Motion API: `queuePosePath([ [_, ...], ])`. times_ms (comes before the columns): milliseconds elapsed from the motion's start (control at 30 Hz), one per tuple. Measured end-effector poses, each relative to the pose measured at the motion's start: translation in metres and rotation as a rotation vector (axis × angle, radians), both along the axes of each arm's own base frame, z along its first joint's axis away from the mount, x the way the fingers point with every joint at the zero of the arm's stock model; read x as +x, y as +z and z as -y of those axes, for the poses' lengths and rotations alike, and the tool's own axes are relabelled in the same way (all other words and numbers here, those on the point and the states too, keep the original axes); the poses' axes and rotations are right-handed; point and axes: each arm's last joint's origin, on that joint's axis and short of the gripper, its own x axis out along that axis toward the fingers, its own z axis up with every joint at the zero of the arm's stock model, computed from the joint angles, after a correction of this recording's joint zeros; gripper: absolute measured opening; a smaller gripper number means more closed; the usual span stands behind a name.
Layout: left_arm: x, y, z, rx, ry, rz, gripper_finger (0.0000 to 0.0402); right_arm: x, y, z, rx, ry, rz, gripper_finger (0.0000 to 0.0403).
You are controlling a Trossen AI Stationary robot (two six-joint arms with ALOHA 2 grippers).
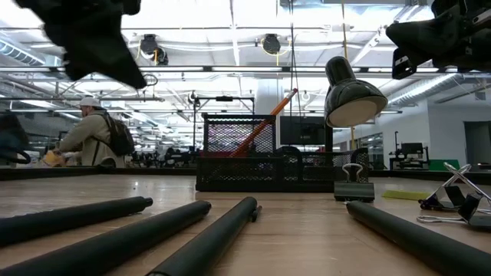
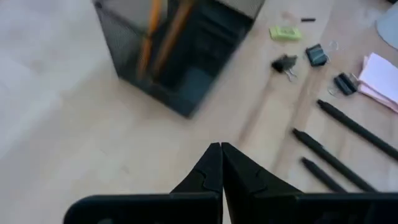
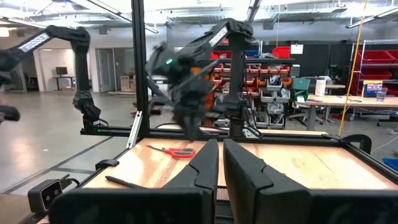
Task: Pick and place office supplies into organizer
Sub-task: Put the black pen into the black desk organizer
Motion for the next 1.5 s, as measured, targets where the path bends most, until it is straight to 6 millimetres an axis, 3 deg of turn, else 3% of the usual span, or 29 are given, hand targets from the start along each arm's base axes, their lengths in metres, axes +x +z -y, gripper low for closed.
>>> queuePosePath([
  [200, 0.027, -0.002, 0.051, 0.013, 0.016, -0.135, 0.0001, -0.001, 0.004, 0.0, 0.003, 0.001, 0.038, 0.002],
  [500, 0.056, 0.041, 0.111, -0.083, 0.156, -0.279, 0.0001, 0.0, 0.002, 0.0, 0.003, 0.004, 0.02, 0.002],
  [633, 0.068, 0.046, 0.127, -0.184, 0.215, -0.305, 0.0, 0.0, 0.002, 0.0, 0.028, 0.012, 0.014, 0.002],
  [800, 0.087, 0.034, 0.133, -0.216, 0.259, -0.337, 0.0, 0.0, 0.001, 0.0, 0.064, 0.019, -0.004, 0.002],
  [1067, 0.11, 0.006, 0.121, -0.239, 0.249, -0.469, 0.0008, 0.0, 0.0, 0.0, 0.073, 0.019, -0.015, 0.002],
  [1233, 0.115, 0.008, 0.113, -0.176, 0.151, -0.496, 0.0044, 0.001, -0.007, 0.0, 0.063, 0.015, -0.081, 0.002],
  [1500, 0.119, 0.0, 0.099, -0.212, 0.24, -0.545, 0.0133, 0.001, -0.006, 0.0, 0.091, 0.019, -0.08, 0.002],
])
